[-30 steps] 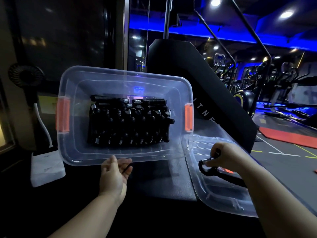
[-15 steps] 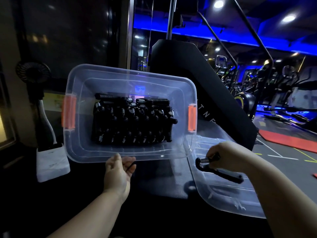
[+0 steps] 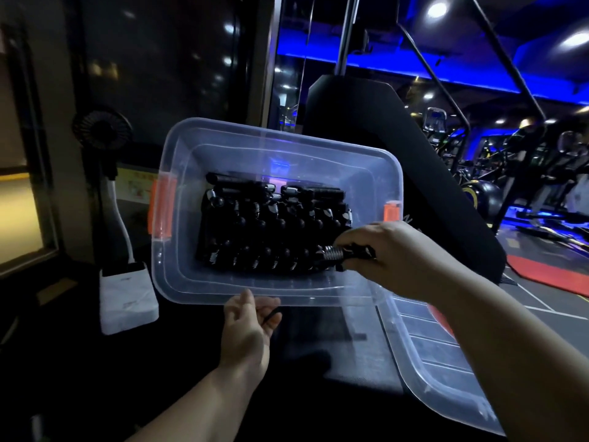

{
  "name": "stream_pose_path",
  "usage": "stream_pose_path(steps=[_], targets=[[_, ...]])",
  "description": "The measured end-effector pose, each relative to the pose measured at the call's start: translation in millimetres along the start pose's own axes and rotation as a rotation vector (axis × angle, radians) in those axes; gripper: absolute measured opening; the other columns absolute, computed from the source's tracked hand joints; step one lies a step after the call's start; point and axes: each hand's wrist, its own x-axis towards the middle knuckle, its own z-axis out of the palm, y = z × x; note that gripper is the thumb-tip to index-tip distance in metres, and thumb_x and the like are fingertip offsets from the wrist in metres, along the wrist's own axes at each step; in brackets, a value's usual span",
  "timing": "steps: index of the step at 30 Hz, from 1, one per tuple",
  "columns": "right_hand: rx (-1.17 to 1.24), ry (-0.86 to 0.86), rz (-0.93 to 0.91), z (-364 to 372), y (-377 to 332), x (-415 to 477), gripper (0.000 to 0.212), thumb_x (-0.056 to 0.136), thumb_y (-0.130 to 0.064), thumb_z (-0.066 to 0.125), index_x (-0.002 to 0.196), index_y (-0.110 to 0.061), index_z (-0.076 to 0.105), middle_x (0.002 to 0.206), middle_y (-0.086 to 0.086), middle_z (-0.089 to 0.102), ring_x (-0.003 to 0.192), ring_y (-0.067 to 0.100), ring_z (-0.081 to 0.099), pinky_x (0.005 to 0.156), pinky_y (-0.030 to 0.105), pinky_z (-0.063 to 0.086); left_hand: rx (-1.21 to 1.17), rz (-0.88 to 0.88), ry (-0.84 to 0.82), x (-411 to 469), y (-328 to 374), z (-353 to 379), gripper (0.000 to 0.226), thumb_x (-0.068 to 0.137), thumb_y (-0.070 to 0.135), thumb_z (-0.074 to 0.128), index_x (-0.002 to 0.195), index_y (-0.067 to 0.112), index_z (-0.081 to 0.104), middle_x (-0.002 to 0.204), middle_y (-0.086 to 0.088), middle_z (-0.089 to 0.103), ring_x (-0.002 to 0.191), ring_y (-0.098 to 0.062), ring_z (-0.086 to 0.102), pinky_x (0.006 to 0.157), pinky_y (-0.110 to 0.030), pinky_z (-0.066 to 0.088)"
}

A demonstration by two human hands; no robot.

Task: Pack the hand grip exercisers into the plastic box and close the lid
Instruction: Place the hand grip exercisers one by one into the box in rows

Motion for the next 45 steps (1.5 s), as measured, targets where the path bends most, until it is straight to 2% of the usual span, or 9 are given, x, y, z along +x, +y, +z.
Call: stream_pose_path(steps=[3, 6, 11, 15, 22, 32, 37, 41, 45], targets=[[-0.011, 0.021, -0.023, 5, -4, 28, 0.033, 0.087, -0.022, 0.066, 0.12, -0.026, 0.065, 0.111, -0.007, 0.068, 0.1, 0.014, 0.06, 0.076, 0.016, 0.036, 0.001, -0.002, -0.024, 2, 0, -1, 0.023, 0.102, 0.029, 0.035, 0.094, 0.012, 0.048, 0.071, -0.007, 0.068, 0.072, -0.015, 0.064, 0.069, -0.031, 0.049], [-0.031, 0.048, -0.048, 11, -5, 58, 0.04, 0.089, -0.017, 0.061, 0.128, -0.023, 0.059, 0.127, -0.001, 0.062, 0.117, 0.02, 0.055, 0.096, 0.028, 0.041, 0.006, -0.006, -0.053, 2, 2, -2, 0.026, 0.102, 0.028, 0.035, 0.092, 0.009, 0.05, 0.069, -0.005, 0.068, 0.073, -0.016, 0.063, 0.069, -0.031, 0.048], [-0.055, 0.103, -0.047, 29, -1, 106, 0.044, 0.089, -0.012, 0.054, 0.133, -0.021, 0.054, 0.133, 0.004, 0.055, 0.122, 0.028, 0.049, 0.103, 0.039, 0.037, 0.012, 0.002, -0.054, 0, 5, 0, 0.028, 0.103, 0.023, 0.033, 0.099, 0.001, 0.05, 0.079, -0.013, 0.065, 0.078, -0.019, 0.06, 0.068, -0.03, 0.048], [-0.101, 0.163, -0.048, 44, 3, 140, 0.046, 0.09, -0.008, 0.051, 0.135, -0.019, 0.051, 0.134, 0.005, 0.053, 0.121, 0.031, 0.048, 0.103, 0.039, 0.036, -0.012, 0.028, -0.066, -1, 5, 0, 0.029, 0.102, 0.022, 0.034, 0.107, -0.003, 0.048, 0.075, -0.012, 0.064, 0.071, -0.015, 0.061, 0.06, -0.023, 0.051], [-0.186, 0.24, -0.042, 64, 4, 180, 0.058, 0.084, 0.004, 0.05, 0.136, -0.019, 0.051, 0.131, 0.003, 0.058, 0.12, 0.03, 0.051, 0.103, 0.036, 0.031, -0.069, 0.025, -0.071, 7, 0, -3, 0.026, 0.101, 0.021, 0.036, 0.1, -0.002, 0.047, 0.068, -0.011, 0.065, 0.058, -0.013, 0.061, 0.052, -0.019, 0.051], [-0.205, 0.198, -0.019, 86, 8, 205, 0.059, 0.08, 0.004, 0.05, 0.134, -0.02, 0.053, 0.123, 0.006, 0.06, 0.105, 0.035, 0.058, 0.087, 0.038, 0.045, -0.143, -0.004, -0.007, 16, -8, -2, 0.023, 0.099, 0.014, 0.039, 0.082, 0.003, 0.049, 0.061, -0.015, 0.064, 0.053, -0.015, 0.061, 0.046, -0.022, 0.047], [-0.279, 0.165, 0.004, 102, 10, 217, 0.032, 0.094, -0.024, 0.049, 0.126, -0.017, 0.051, 0.119, 0.007, 0.052, 0.106, 0.035, 0.054, 0.089, 0.042, 0.04, -0.124, -0.003, 0.005, 17, -9, -1, 0.02, 0.099, 0.016, 0.039, 0.086, 0.006, 0.049, 0.062, -0.011, 0.065, 0.054, -0.012, 0.062, 0.047, -0.02, 0.046], [-0.33, 0.261, 0.003, 122, 13, 218, 0.041, 0.093, -0.047, 0.047, 0.117, -0.013, 0.05, 0.121, 0.009, 0.047, 0.112, 0.032, 0.046, 0.096, 0.045, 0.028, -0.126, 0.009, 0.047, 20, -12, -1, 0.017, 0.098, 0.017, 0.042, 0.088, 0.006, 0.05, 0.061, -0.014, 0.065, 0.053, -0.013, 0.061, 0.046, -0.021, 0.046], [-0.3, 0.219, 0.059, 128, 15, 224, 0.053, 0.089, -0.064, 0.03, 0.119, -0.021, 0.038, 0.126, 0.004, 0.037, 0.121, 0.026, 0.034, 0.103, 0.044, 0.021, -0.143, 0.011, 0.069, 23, -15, 0, 0.017, 0.095, 0.02, 0.045, 0.089, 0.005, 0.05, 0.06, -0.014, 0.064, 0.053, -0.014, 0.062, 0.044, -0.02, 0.044]])
